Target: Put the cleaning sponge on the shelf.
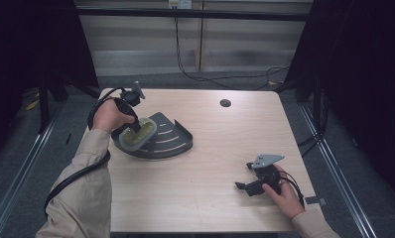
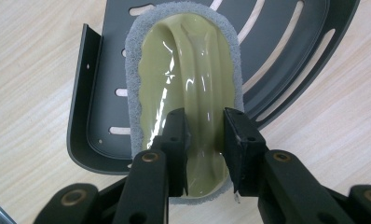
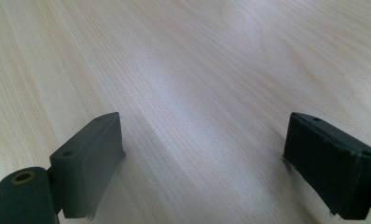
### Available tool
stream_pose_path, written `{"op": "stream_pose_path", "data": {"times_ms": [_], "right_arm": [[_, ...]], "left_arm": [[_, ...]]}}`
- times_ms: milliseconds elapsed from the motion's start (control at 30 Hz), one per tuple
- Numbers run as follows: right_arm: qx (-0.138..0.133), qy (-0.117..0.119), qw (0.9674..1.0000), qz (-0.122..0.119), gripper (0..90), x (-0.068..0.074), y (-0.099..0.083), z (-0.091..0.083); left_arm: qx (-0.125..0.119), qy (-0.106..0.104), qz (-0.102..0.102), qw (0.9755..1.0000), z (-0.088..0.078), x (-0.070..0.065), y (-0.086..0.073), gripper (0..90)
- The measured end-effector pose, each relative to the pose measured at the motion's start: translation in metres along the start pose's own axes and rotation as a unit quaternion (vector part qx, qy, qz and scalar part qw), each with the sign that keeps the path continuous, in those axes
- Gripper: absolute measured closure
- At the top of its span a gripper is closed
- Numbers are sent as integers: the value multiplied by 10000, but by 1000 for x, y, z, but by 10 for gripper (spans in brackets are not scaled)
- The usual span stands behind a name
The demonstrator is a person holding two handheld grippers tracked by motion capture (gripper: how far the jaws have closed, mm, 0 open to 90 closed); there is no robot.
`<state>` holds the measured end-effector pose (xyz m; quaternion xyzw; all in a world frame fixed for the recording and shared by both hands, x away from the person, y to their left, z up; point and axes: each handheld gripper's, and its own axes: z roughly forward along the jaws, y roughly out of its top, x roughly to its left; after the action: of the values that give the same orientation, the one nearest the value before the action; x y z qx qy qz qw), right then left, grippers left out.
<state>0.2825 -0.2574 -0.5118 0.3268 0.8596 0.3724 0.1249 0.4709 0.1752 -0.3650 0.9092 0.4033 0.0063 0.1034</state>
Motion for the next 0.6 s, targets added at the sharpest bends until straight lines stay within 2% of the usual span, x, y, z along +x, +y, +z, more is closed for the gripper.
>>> {"op": "stream_pose_path", "data": {"times_ms": [333, 600], "right_arm": [[2, 1, 10000, 1, 112, 0, 0, 0], [-1, 2, 10000, 0, 112, 0, 0, 0]], "left_arm": [[-130, 79, 12, 9999, 2, 8, 5, 707], [-152, 15, 97, 9998, 10, 14, 8, 706]]}}
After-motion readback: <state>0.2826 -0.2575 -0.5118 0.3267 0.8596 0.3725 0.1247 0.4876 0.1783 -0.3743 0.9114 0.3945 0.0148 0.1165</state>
